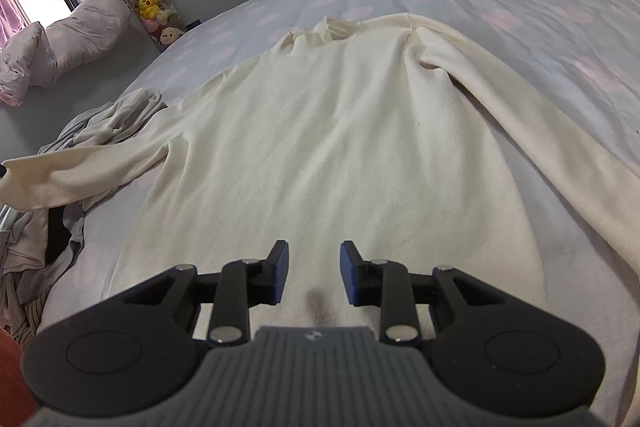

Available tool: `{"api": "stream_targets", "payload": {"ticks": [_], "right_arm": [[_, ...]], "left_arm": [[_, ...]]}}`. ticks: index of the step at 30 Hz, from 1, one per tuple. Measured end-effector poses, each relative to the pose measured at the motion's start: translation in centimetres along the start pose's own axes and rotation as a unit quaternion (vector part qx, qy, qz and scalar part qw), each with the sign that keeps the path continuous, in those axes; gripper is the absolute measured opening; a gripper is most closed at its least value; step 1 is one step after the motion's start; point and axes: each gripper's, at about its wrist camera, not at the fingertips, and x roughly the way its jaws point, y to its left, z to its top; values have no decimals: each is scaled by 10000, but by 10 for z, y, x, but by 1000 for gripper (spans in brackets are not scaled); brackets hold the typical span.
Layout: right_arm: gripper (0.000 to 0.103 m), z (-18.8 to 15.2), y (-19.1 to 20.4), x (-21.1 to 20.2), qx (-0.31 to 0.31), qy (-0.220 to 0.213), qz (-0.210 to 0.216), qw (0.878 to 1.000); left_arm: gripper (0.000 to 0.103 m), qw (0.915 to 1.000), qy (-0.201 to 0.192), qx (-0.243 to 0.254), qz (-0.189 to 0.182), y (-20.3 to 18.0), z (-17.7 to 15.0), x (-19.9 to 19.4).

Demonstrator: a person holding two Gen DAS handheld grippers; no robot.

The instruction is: Fold clothes

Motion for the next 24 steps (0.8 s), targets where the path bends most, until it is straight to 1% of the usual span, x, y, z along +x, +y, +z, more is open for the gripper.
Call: {"api": "stream_targets", "payload": {"ticks": [2, 6, 11, 13, 14, 15, 16, 19, 21, 22, 24], "right_arm": [[32, 0, 0, 1, 0, 18, -7, 10000], [32, 0, 0, 4, 4, 63, -32, 10000], [32, 0, -1, 6, 30, 92, -27, 9999], [32, 0, -1, 7, 43, 96, -36, 9999], [32, 0, -1, 7, 47, 99, -39, 9999], [32, 0, -1, 8, 43, 107, -44, 9999], [32, 1, 0, 9, 39, 114, -49, 9999], [32, 1, 1, 7, 15, 92, -64, 9999], [32, 1, 2, 6, 0, 69, -78, 9999], [32, 1, 2, 6, -8, 57, -92, 9999], [33, 2, 3, 4, 5, 47, -141, 9999]], "left_arm": [[3, 9997, 117, 131, 161, 4, 8, 9], [3, 9970, 264, 346, 643, 10, 15, 33], [3, 9940, 397, 428, 920, 20, 13, 59], [7, 9940, 367, 351, 970, 27, 8, 61], [12, 9939, 352, 313, 996, 30, 6, 61], [16, 9940, 318, 270, 1015, 34, 4, 60], [17, 9943, 230, 213, 1017, 36, 1, 56], [17, 9932, -134, 157, 1144, 33, -6, 37], [17, 9921, -384, 218, 1174, 23, -9, 20], [17, 9925, -493, 263, 1086, 16, -11, 10], [17, 9938, -676, 398, 788, -3, -15, -12]]}}
